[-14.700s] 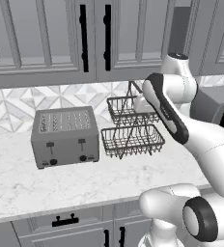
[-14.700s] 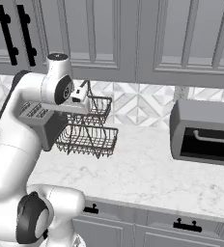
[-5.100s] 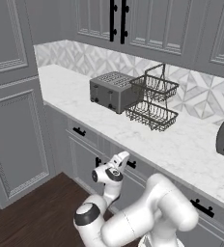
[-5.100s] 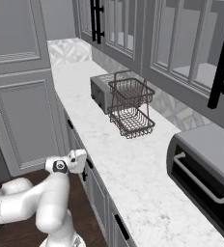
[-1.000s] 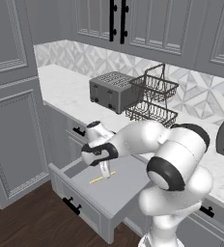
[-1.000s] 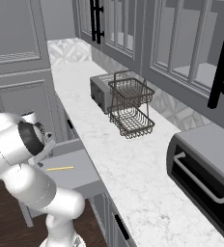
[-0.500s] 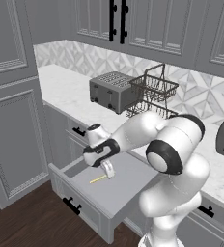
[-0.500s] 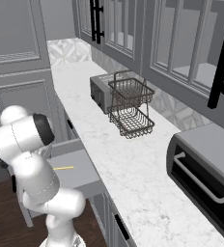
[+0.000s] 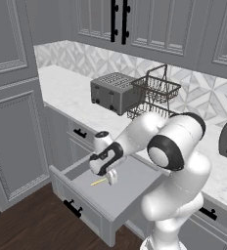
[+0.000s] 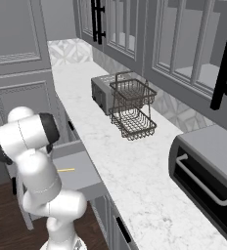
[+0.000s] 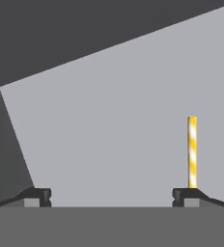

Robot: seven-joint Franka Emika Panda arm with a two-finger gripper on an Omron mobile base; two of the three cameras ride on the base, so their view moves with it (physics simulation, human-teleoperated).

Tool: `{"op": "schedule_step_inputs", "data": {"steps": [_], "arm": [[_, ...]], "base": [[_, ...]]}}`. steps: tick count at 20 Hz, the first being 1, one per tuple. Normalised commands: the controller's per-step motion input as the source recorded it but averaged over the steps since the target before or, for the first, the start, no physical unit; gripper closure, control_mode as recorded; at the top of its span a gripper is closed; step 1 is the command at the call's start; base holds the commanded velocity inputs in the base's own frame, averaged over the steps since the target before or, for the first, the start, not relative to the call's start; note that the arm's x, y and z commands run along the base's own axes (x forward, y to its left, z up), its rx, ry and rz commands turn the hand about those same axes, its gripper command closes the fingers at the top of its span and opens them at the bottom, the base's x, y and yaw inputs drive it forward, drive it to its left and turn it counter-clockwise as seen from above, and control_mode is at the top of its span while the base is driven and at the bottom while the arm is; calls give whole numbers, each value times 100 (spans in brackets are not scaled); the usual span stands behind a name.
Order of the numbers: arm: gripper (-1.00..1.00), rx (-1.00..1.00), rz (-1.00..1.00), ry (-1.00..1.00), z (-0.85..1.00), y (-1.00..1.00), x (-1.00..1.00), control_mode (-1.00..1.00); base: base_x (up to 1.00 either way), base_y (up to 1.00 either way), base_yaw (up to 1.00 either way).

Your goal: Take a straw from the drawer in front and place it inside the glass cup on the dining counter.

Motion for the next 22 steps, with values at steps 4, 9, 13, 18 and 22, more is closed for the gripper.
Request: {"op": "schedule_step_inputs", "data": {"steps": [4,9,13,18,22], "arm": [[-100,4,0,0,-26,0,30,-100],[-100,8,0,0,-16,0,33,-100],[-100,11,2,1,-9,1,34,-100],[-100,9,4,5,-27,3,11,-100],[-100,8,4,2,-32,11,6,-100]], "base": [[0,0,0],[0,0,0],[0,0,0],[0,0,0],[0,0,0]]}}
